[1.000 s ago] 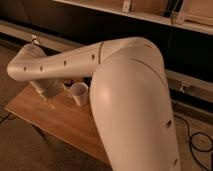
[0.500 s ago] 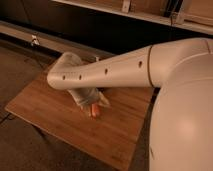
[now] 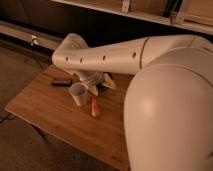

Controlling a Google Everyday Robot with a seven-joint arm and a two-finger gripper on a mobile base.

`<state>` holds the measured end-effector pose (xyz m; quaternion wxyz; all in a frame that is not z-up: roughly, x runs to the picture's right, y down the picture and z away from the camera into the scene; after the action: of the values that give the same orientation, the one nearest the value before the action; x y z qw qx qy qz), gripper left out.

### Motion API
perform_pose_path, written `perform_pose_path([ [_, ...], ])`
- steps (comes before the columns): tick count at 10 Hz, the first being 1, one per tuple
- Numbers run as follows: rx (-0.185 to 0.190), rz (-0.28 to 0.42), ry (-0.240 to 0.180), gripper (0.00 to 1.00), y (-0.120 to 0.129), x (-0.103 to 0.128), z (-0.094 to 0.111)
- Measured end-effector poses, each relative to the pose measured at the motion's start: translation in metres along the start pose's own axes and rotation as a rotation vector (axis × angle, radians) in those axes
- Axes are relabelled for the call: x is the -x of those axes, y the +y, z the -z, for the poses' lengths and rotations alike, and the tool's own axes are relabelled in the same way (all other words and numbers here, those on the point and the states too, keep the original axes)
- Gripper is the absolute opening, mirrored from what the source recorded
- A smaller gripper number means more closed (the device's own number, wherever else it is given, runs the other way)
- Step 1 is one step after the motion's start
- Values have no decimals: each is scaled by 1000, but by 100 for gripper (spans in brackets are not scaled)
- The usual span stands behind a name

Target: Move the arm in a circular motion

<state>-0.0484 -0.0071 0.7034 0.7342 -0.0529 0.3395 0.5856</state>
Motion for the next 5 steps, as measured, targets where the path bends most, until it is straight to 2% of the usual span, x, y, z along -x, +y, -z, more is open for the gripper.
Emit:
perform_pose_path([
  [1,31,57,-30,65,61,21,14],
  [3,107,166,-61,65,149,38,33],
  [4,145,225,-74,65,183,38,42],
  [5,171,276,-82,65,204,34,49],
])
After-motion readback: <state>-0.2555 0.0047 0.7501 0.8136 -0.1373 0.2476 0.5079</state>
